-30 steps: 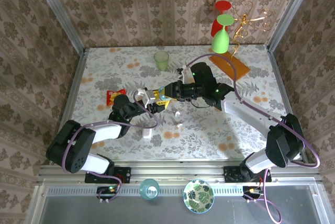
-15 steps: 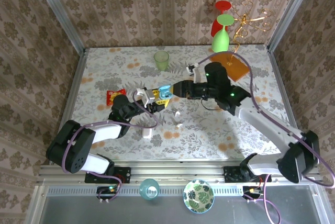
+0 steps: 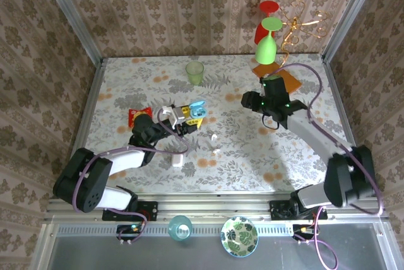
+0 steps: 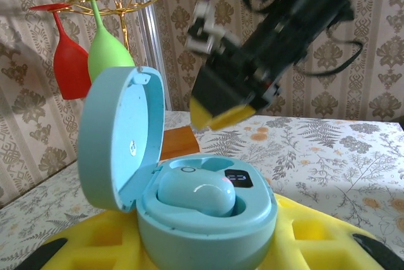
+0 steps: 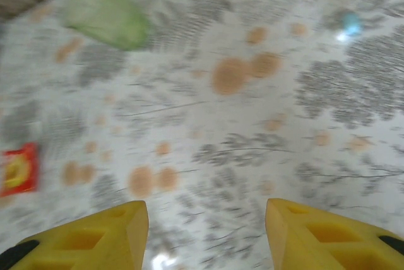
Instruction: Insert wireless bluetooth earbuds into charging case
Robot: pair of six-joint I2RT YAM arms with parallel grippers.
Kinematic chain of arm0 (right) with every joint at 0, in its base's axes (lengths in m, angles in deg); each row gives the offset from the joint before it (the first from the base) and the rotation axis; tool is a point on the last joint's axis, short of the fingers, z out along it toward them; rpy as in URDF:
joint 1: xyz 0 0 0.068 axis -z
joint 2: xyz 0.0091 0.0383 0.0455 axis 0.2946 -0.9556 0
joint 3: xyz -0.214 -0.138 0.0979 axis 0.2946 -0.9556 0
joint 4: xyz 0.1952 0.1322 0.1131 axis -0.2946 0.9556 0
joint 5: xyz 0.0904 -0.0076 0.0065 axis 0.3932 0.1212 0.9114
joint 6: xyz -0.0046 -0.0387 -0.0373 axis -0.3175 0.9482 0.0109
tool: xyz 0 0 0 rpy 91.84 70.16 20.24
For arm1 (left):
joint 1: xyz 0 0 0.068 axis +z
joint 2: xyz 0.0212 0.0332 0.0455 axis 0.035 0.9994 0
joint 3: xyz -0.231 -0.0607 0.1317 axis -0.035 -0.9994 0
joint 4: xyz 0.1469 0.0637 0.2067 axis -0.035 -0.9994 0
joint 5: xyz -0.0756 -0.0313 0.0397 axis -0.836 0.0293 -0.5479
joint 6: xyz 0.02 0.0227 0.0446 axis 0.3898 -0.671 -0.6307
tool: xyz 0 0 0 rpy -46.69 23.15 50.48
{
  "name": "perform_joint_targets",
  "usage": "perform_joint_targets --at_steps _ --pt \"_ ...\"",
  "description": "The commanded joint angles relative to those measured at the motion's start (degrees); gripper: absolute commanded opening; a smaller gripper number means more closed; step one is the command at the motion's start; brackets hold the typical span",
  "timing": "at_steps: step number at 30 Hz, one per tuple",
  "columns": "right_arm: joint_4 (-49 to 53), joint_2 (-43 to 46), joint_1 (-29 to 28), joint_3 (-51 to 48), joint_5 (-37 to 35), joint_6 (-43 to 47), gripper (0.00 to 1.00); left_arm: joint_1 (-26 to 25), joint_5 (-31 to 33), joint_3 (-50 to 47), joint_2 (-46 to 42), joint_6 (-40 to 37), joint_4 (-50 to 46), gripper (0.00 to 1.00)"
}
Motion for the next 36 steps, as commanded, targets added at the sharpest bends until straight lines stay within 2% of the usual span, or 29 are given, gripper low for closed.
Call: perform_joint_targets --at_steps 1,7,16,31,36 --pt "-3.09 -5.62 1.05 3.1 -10.32 2.27 0.52 0.27 -0.44 -0.34 -1.71 -1.07 1.06 0.26" --pt "-7.42 -16.77 4.58 8.49 -7.72 2.32 0.5 0.27 -0.07 -1.16 -3.99 -1.95 -1.16 0.26" --pt "-9.52 -27.31 8.11 15.31 -4.49 2.58 0.45 0.27 0.43 -1.05 -6.57 -3.04 -4.56 0.26" --pt "-6.5 -36.71 11.81 23.43 -1.98 1.39 0.31 0.27 -0.15 0.12 -6.59 -3.4 -6.41 0.26" --pt "-5.31 -39.06 12.2 25.7 -0.66 1.94 0.3 0.27 -0.48 0.84 -5.75 -3.42 -6.33 0.26"
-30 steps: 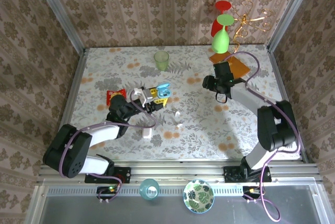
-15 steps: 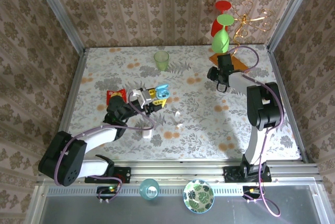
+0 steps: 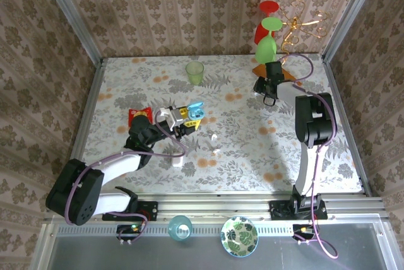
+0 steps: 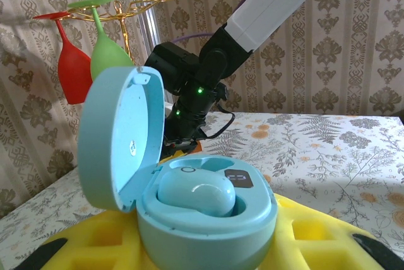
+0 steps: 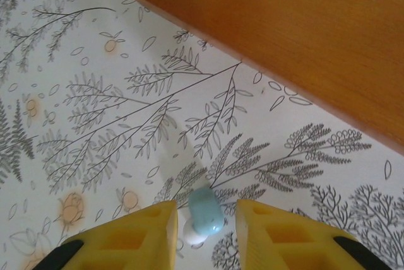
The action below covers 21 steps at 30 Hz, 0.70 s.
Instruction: Insert wireless bluetooth earbuds into charging case
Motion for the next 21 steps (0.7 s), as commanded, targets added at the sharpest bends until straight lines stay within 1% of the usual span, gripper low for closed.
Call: perform_joint_targets --at_steps 1,15,18,21 --pt "2.42 -2.07 0.27 2.36 1.57 0.58 0.3 0.27 -0.97 1.78 0.85 -0.81 0.54 0.26" --pt "4.68 -5.74 0.63 5.33 4.12 1.17 0.27 0.27 -1.31 1.74 1.78 -0.18 1.79 0.26" --pt "5.06 -6.18 0.8 5.47 4.79 1.16 0.24 0.27 -1.28 1.61 1.78 0.07 2.06 0.26" --pt "5.34 -6.1 0.8 5.46 4.9 1.35 0.18 0.27 -1.29 1.6 1.7 0.18 2.3 0.26"
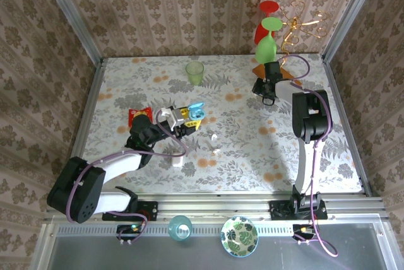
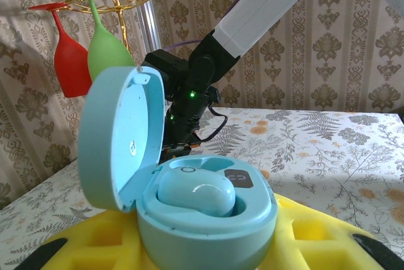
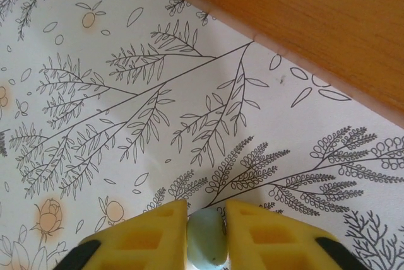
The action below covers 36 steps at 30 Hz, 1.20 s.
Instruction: Insert wireless bluetooth earbuds into charging case
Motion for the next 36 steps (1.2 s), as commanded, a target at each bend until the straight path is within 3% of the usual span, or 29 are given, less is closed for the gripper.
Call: perform_joint_targets --at_steps 1,9,19,28,36 --pt "2.43 -1.27 0.28 1.11 0.96 0.94 0.17 0.27 -1.02 1.5 0.58 0.19 2.23 0.26" --pt "0.6 3.88 -0.12 -3.73 1.26 2.26 0.16 0.27 -0.86 1.33 0.75 0.06 2.21 0.26" --pt "-3.54 19.35 -3.68 -20.06 -1.15 5.76 0.17 0.01 -1.28 1.49 2.47 0.49 3.38 0.25" --pt "-3.47 35.89 -13.37 -28.99 -6.41 13.55 0.18 -0.34 -1.68 2.28 3.59 0.85 3.22 0.25" --pt "-2.18 44.74 -23.38 -28.6 -8.7 16.67 0.18 -0.85 -1.9 3.75 4.56 0.87 2.17 0.25"
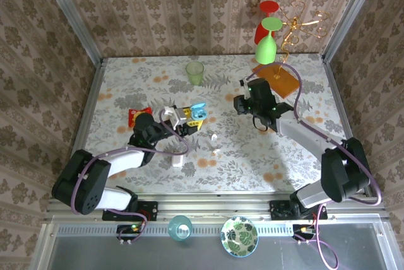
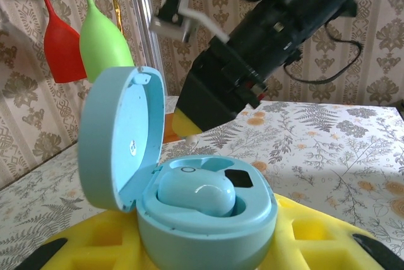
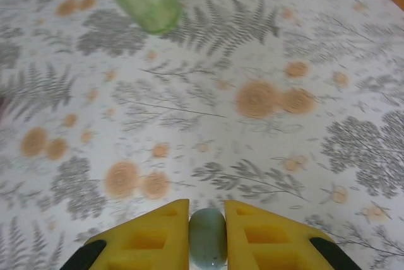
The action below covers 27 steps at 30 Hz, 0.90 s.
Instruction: Insert wireless bluetooth earbuds into charging case
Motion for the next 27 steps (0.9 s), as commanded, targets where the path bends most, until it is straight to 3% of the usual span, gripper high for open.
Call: perform_joint_targets --at_steps 1,13,27 --pt "0.28 4.99 -2.86 0.05 -2.9 2.81 0.18 -0.5 -1.48 2.6 0.2 0.65 0.67 0.26" --pt "-5.82 11.23 -14.05 -0.21 -3.21 8.29 0.19 -1.09 -0.55 5.76 1.69 1.92 -2.84 0.26" --pt "-7.29 8.57 -17.23 1.71 -2.74 8.74 0.18 -1.41 -0.06 5.77 1.43 2.33 -3.03 0.25"
